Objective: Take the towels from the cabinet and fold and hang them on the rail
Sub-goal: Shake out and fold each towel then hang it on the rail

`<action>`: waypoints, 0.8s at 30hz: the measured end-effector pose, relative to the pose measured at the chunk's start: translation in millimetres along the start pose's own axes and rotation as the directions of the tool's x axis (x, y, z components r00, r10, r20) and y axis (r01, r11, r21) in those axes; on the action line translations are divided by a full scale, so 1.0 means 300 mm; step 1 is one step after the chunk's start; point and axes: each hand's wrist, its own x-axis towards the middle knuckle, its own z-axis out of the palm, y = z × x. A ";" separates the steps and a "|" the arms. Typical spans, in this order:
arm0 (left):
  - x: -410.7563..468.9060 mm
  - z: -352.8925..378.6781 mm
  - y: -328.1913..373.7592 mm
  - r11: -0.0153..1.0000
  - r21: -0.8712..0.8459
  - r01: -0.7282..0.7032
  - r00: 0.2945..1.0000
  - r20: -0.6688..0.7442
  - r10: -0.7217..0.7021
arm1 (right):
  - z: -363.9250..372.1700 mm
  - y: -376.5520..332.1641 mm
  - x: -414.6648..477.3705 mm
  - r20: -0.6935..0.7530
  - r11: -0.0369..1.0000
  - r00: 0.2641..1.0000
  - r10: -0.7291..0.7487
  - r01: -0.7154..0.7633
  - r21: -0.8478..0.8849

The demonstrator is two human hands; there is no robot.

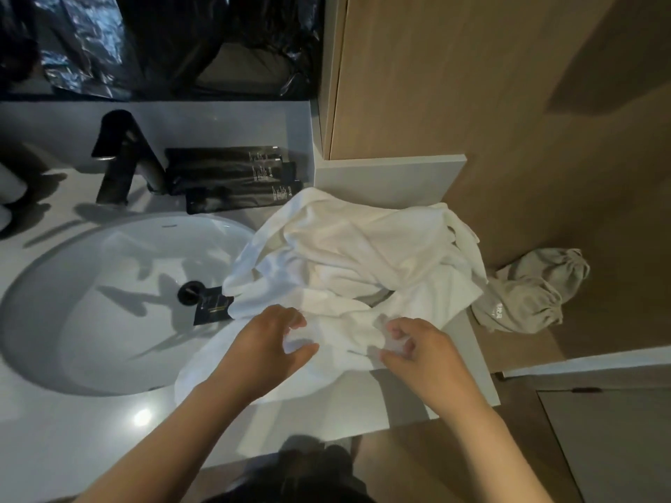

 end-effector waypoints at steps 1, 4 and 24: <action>-0.013 0.011 -0.004 1.000 0.016 0.012 1.000 0.004 -0.012 | 0.009 0.006 -0.003 0.019 1.000 0.999 -0.026 0.026 -0.014; -0.049 0.041 -0.017 0.998 0.055 0.044 0.999 0.006 -0.044 | 0.050 0.029 -0.006 0.074 0.986 0.993 -0.091 0.100 -0.133; -0.030 0.005 -0.077 0.996 -0.085 0.038 0.996 0.085 -0.030 | -0.018 0.009 0.029 -0.108 0.956 0.972 -0.207 0.177 -0.235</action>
